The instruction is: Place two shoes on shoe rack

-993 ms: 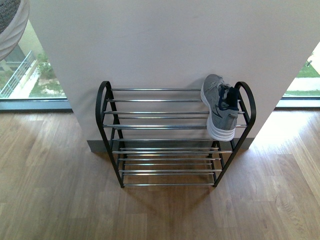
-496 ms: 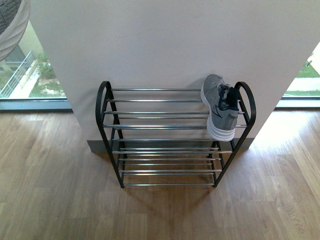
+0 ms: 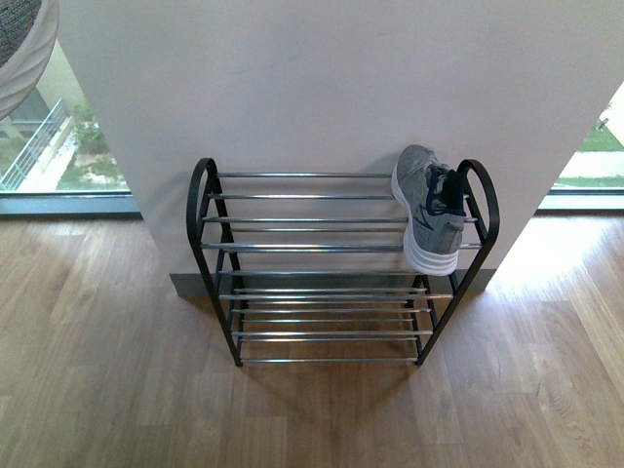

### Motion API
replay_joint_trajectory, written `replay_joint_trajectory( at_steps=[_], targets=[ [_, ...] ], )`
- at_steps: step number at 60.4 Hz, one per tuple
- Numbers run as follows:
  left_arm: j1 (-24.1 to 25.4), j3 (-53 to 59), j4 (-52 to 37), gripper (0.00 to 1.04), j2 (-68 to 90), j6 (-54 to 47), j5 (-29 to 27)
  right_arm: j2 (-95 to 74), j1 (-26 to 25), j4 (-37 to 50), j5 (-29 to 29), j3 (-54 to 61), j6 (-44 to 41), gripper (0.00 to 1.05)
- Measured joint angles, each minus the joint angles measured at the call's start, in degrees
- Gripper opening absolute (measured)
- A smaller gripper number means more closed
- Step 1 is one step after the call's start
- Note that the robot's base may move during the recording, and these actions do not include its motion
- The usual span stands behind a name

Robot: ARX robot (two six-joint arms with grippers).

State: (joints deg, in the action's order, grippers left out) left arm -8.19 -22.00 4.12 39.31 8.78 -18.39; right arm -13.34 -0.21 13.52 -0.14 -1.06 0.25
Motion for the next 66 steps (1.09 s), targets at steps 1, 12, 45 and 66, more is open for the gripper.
replay_joint_trajectory(
  at_steps=[1, 12, 45, 66],
  targets=[
    [0.0, 0.0, 0.0, 0.02, 0.02, 0.0, 0.0, 0.22, 0.0, -0.26, 0.0, 0.0, 0.0, 0.02],
    [0.0, 0.0, 0.0, 0.02, 0.0, 0.0, 0.0, 2.58, 0.0, -2.64, 0.0, 0.0, 0.0, 0.02],
    [0.02, 0.0, 0.0, 0.02, 0.0, 0.0, -0.02, 12.98, 0.0, -13.33, 0.15, -0.02, -0.02, 0.02],
    [0.0, 0.0, 0.0, 0.02, 0.02, 0.0, -0.04, 13.03, 0.0, -13.33, -0.02, -0.02, -0.09, 0.54]
  ],
)
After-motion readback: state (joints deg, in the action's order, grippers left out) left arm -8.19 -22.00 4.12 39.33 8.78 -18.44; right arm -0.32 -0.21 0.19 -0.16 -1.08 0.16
